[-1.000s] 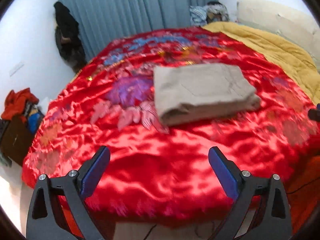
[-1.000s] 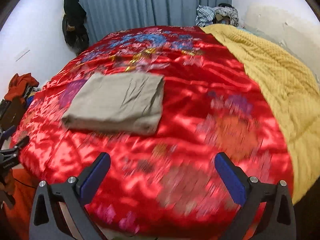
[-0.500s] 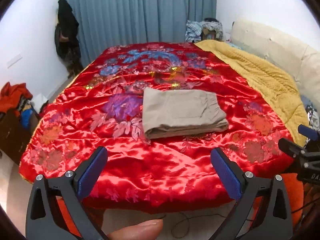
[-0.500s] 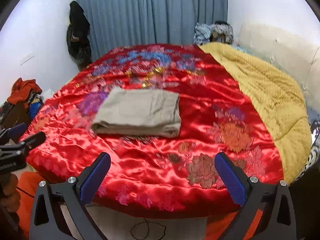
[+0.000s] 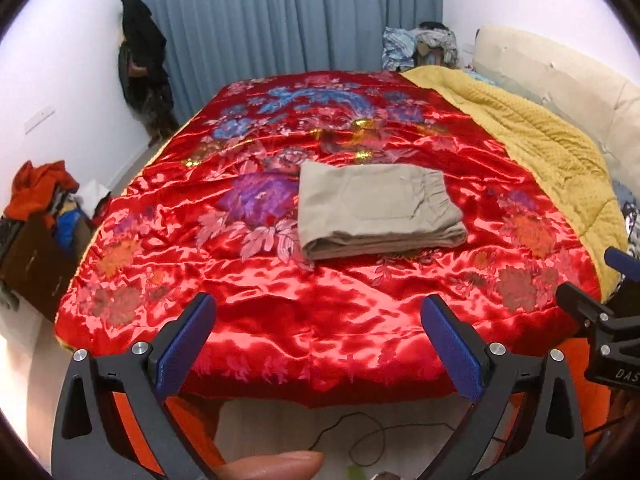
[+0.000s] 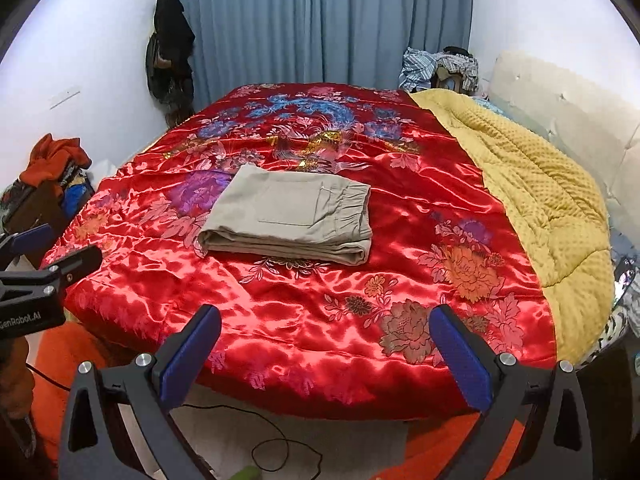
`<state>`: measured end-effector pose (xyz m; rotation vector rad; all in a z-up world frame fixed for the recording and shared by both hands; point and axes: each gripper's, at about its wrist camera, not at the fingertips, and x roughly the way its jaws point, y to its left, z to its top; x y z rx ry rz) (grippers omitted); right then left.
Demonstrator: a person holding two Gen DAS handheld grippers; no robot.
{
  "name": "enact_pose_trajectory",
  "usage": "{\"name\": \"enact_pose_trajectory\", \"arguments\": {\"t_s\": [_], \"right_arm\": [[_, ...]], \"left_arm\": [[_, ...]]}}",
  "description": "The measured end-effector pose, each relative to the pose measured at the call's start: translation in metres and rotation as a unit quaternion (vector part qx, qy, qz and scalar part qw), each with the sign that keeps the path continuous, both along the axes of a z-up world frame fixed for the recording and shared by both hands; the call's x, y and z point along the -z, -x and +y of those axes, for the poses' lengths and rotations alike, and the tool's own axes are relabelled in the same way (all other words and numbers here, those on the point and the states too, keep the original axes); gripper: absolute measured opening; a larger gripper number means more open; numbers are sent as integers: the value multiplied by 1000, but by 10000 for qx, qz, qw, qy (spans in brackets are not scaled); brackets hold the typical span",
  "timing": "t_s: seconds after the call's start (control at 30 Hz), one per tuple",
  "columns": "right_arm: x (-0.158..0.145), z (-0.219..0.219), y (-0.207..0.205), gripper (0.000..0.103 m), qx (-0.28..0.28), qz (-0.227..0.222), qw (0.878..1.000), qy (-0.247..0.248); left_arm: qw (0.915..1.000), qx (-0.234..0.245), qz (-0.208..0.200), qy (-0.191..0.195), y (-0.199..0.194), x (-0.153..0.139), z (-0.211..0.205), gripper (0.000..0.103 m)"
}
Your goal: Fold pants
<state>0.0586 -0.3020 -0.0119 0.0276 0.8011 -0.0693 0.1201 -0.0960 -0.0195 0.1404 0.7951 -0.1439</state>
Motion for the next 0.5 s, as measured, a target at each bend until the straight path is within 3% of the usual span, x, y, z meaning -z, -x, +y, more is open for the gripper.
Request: {"name": "enact_pose_trajectory", "arguments": {"t_s": [0.5], "right_arm": [[1,11,-7,103,-48,95,9999,115]], "left_arm": [[9999,15,73,-104,-2,5,-1,102]]}}
